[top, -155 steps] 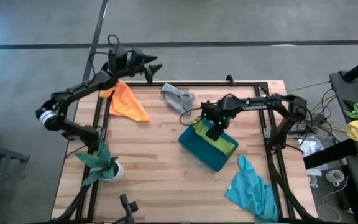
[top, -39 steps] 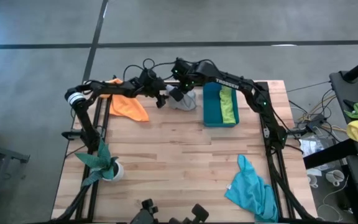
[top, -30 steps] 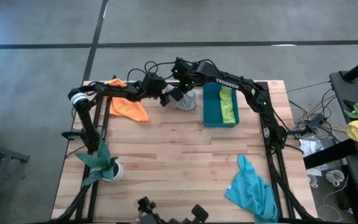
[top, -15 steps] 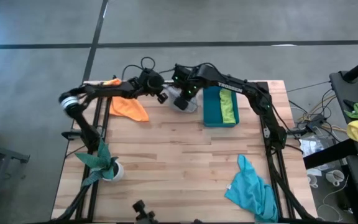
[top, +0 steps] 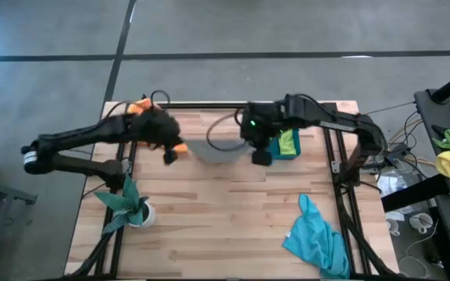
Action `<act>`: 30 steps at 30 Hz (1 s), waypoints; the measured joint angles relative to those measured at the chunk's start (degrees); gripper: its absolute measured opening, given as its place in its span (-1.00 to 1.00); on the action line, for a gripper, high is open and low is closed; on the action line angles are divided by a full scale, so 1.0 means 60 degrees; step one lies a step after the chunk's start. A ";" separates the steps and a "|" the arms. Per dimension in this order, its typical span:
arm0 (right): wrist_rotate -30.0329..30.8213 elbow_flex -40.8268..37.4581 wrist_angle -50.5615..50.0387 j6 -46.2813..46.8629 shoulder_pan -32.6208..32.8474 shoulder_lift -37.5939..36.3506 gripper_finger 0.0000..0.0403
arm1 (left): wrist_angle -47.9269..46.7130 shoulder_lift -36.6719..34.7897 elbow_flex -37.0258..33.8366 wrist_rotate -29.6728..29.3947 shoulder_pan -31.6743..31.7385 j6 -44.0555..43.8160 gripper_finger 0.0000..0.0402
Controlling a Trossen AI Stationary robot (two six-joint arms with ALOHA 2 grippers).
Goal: Roll microfiber towels into tight, uniform cylinder then place into a basket
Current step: Roll the gray towel
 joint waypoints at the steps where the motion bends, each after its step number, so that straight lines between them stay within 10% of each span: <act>1: 0.0000 -0.0369 0.0152 0.0081 0.0197 -0.0231 -0.96 | -0.0214 -0.0149 -0.0002 -0.0041 -0.0369 -0.0375 -1.00; 9: -0.0029 -0.2827 0.2185 0.1135 0.1167 -0.1525 -0.96 | -0.0355 -0.0705 -0.0011 -0.0212 -0.2092 -0.2561 -1.00; 17: 0.1103 -0.4115 0.4205 -0.0986 0.0364 -0.1478 -0.96 | -0.0211 0.0362 0.0139 -0.0426 -0.1263 -0.0901 -1.00; 23: 0.2595 -0.3589 0.4391 -0.2781 -0.0420 -0.1709 -0.96 | -0.1982 0.1016 0.2123 0.0105 0.0633 0.1148 -1.00; 30: 0.2467 -0.2879 0.3664 -0.1941 0.0058 -0.2314 -0.96 | -0.3590 0.1251 0.3726 0.0170 -0.0442 0.0427 -1.00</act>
